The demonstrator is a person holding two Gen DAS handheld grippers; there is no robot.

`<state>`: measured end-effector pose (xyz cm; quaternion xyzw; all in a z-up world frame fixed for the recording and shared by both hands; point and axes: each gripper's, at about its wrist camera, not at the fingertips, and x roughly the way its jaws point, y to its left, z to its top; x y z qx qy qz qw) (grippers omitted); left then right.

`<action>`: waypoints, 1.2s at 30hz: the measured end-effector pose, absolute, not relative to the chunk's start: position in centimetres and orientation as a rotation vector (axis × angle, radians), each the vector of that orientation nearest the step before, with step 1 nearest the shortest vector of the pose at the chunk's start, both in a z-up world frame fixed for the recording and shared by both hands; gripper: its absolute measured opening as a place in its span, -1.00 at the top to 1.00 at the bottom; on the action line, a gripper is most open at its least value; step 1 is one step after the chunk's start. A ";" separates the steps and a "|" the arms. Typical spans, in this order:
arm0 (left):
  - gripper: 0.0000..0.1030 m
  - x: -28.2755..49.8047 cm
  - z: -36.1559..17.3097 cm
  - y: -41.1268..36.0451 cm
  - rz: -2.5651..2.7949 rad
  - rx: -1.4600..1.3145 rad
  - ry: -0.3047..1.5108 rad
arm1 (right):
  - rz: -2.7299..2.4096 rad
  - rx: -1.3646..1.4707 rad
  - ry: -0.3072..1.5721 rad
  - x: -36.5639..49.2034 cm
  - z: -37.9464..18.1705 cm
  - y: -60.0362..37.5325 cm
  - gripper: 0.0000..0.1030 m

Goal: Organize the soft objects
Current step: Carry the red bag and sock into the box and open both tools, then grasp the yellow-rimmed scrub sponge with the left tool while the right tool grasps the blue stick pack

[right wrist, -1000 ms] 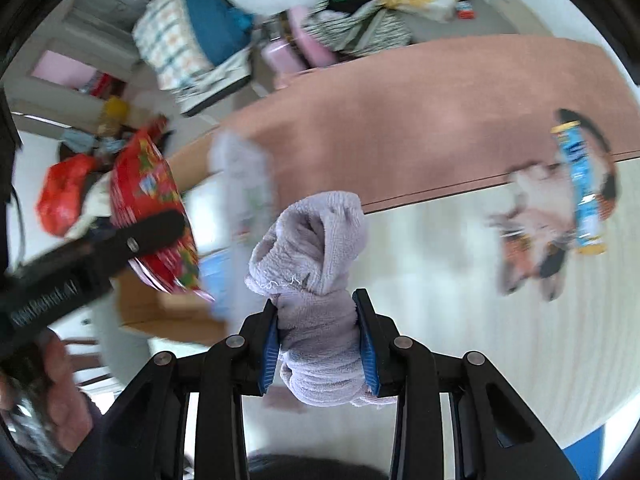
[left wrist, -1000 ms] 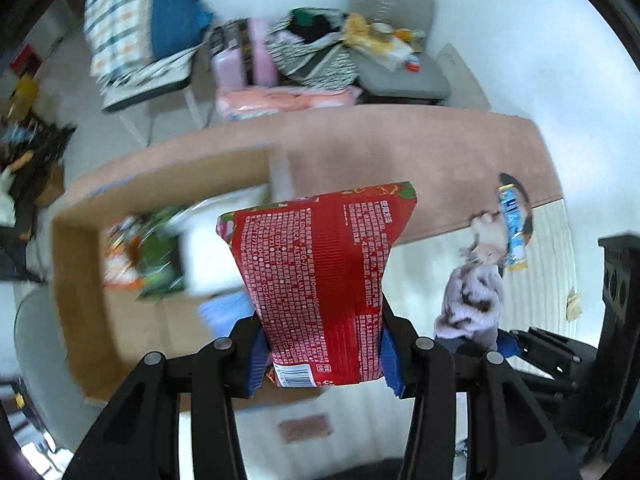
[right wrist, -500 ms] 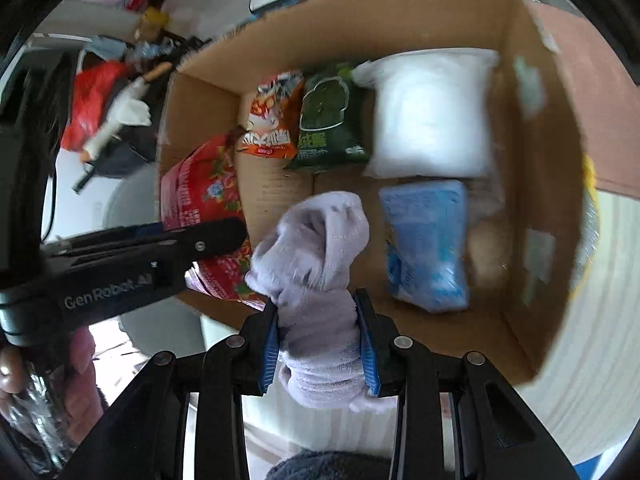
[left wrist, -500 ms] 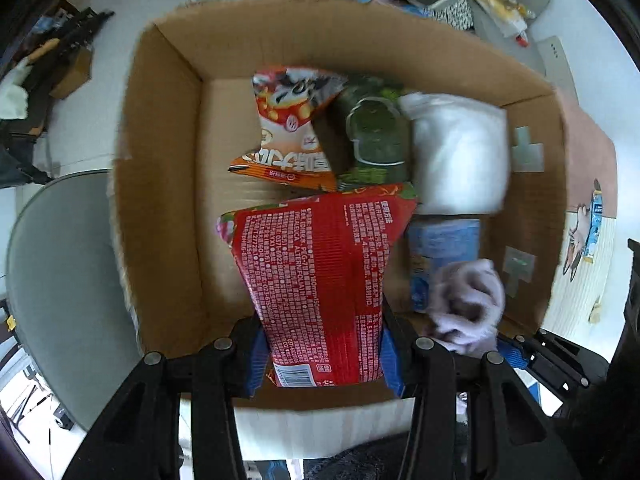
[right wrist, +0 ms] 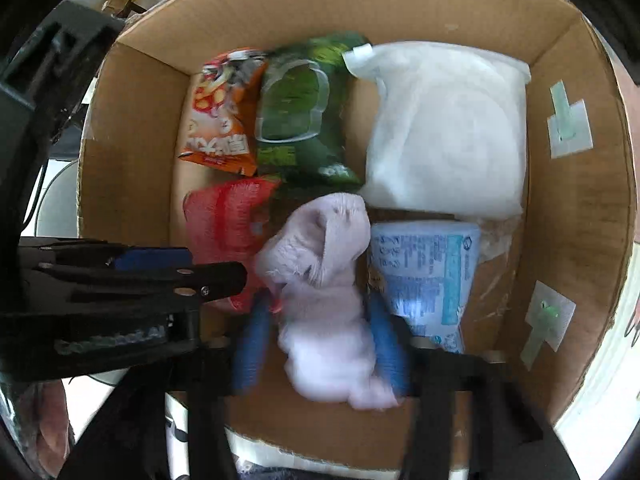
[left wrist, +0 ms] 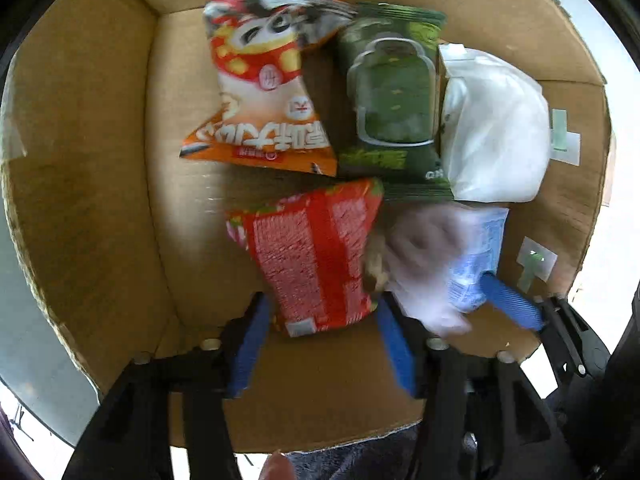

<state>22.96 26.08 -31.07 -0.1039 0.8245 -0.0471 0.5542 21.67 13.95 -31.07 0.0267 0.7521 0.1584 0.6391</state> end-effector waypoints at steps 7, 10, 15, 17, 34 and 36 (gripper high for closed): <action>-0.36 21.4 -27.3 25.8 -0.082 -0.191 1.853 | 0.323 0.079 1.691 21.4 -29.3 10.8 -0.72; -0.37 21.0 -24.9 25.6 -0.057 -0.184 1.800 | 0.300 0.079 1.665 20.8 -27.8 8.9 -0.72; -0.37 18.9 -21.8 25.6 -0.011 -0.167 1.698 | 0.272 0.050 1.611 19.6 -25.5 7.4 -0.72; -0.37 17.8 -20.5 25.3 0.000 -0.166 1.667 | 0.262 0.038 1.581 19.1 -24.3 7.0 -0.72; -0.93 11.7 -13.2 22.1 0.132 -0.113 1.418 | 0.216 -0.042 1.340 13.0 -14.1 3.1 -1.00; -0.93 11.5 -12.7 21.5 0.145 -0.118 1.402 | 0.227 -0.012 1.338 12.7 -13.5 2.1 -1.00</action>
